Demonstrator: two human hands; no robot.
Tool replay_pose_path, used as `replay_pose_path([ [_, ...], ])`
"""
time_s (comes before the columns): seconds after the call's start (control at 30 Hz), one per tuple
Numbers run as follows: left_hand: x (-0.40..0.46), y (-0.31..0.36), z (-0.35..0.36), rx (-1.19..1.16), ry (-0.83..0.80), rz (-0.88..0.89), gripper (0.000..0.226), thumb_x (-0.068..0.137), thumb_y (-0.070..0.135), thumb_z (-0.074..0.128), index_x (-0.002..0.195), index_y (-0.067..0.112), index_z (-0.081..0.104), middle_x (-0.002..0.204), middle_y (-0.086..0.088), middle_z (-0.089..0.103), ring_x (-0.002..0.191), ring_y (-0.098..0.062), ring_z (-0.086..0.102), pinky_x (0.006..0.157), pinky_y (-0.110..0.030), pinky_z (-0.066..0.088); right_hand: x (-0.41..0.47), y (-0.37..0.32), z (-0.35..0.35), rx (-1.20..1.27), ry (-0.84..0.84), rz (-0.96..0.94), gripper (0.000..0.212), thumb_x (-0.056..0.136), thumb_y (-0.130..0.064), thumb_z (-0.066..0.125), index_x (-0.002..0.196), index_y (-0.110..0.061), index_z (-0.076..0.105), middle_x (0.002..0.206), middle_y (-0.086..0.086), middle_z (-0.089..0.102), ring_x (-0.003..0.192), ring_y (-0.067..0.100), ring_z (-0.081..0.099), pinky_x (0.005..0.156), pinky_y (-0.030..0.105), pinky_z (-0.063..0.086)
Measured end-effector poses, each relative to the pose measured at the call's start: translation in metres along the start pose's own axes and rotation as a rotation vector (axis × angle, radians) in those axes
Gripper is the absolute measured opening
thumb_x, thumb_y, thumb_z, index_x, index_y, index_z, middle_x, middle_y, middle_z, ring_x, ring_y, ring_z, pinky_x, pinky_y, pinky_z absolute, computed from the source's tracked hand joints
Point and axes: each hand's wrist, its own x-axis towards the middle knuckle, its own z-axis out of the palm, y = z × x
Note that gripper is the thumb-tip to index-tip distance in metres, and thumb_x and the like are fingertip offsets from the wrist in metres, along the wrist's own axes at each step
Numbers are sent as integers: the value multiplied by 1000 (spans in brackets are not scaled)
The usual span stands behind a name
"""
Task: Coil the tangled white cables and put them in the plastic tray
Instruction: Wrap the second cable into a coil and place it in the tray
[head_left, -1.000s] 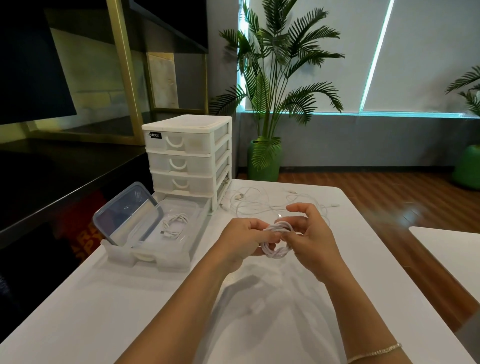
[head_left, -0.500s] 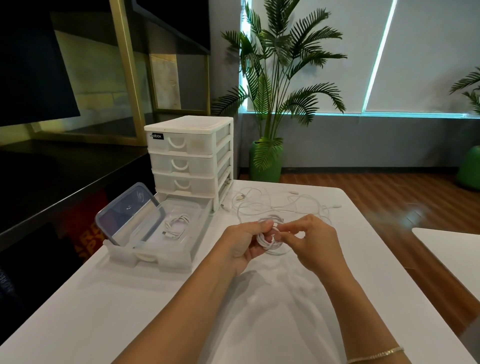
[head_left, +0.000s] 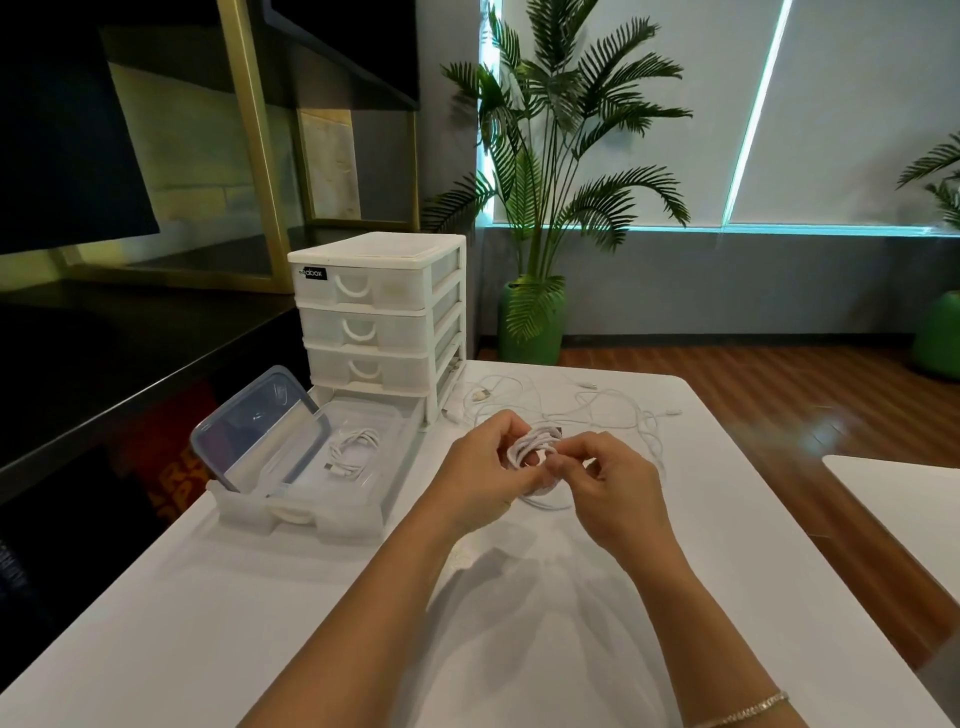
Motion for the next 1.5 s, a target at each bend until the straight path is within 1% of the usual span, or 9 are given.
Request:
replay_pose_path([
  [0.13, -2, 2, 1, 38, 4, 24, 21, 83, 31, 68, 91, 27, 50, 80, 11, 56, 70, -10, 53, 63, -16, 47, -1, -1, 5, 182, -20, 66, 11, 88, -18, 61, 82, -26, 66, 77, -7, 63, 67, 11, 55, 63, 30, 53],
  [0.2, -1, 3, 1, 83, 26, 26, 21, 85, 31, 66, 95, 27, 49, 82, 10, 56, 69, -10, 53, 62, -14, 46, -3, -4, 7, 259, -32, 103, 11, 89, -18, 59, 83, -26, 65, 77, -2, 65, 63, 13, 58, 54, 26, 54],
  [0.4, 0, 4, 3, 116, 44, 57, 22, 87, 32, 63, 101, 29, 48, 106, 3, 60, 84, -12, 56, 67, -12, 45, -5, -6, 10, 352, -12, 162, 14, 90, -19, 56, 81, -28, 60, 83, 0, 66, 73, 17, 63, 57, 27, 58],
  [0.63, 1, 2, -5, 16, -42, -5, 12, 87, 27, 64, 92, 28, 53, 96, 3, 61, 83, -12, 56, 78, -23, 49, -2, -9, 3, 385, -80, 225, 10, 92, -22, 52, 86, -20, 60, 85, 5, 66, 76, 18, 65, 53, 24, 56],
  [0.77, 2, -1, -6, -153, -69, -126, 8, 88, 24, 63, 85, 26, 56, 101, -6, 66, 99, -25, 64, 94, -37, 52, 0, -9, -7, 307, -175, 218, 17, 93, -22, 52, 84, -12, 62, 82, 9, 66, 71, 17, 64, 55, 27, 57],
  [1.0, 2, -10, 6, -77, 67, -171, 13, 81, 25, 69, 88, 15, 64, 91, -7, 69, 87, -23, 68, 82, -41, 58, -3, -9, -7, -40, -148, 55, 7, 85, -14, 62, 81, -19, 61, 76, 0, 66, 71, 18, 66, 74, 34, 57],
  [1.07, 2, -9, 6, -133, 78, -194, 8, 81, 20, 68, 89, 19, 65, 95, -8, 69, 90, -25, 67, 83, -42, 58, -3, -10, -5, -93, -130, 11, 6, 85, -16, 63, 82, -21, 61, 76, -3, 64, 73, 15, 64, 75, 29, 54],
  [1.2, 3, -6, 8, -232, 51, -258, 24, 81, 11, 65, 106, 10, 67, 105, -10, 68, 89, -25, 67, 84, -41, 57, -3, -7, -3, -148, -11, -75, 6, 86, -14, 62, 90, -15, 67, 78, -6, 58, 67, 5, 53, 61, 5, 38],
  [1.5, 2, -2, 4, -303, -36, -203, 17, 83, 5, 65, 89, 20, 60, 94, -3, 64, 82, -17, 62, 70, -27, 59, 0, -1, -1, -167, 92, -81, 13, 89, -5, 55, 93, -9, 67, 83, -2, 58, 76, 11, 51, 62, 4, 34],
])
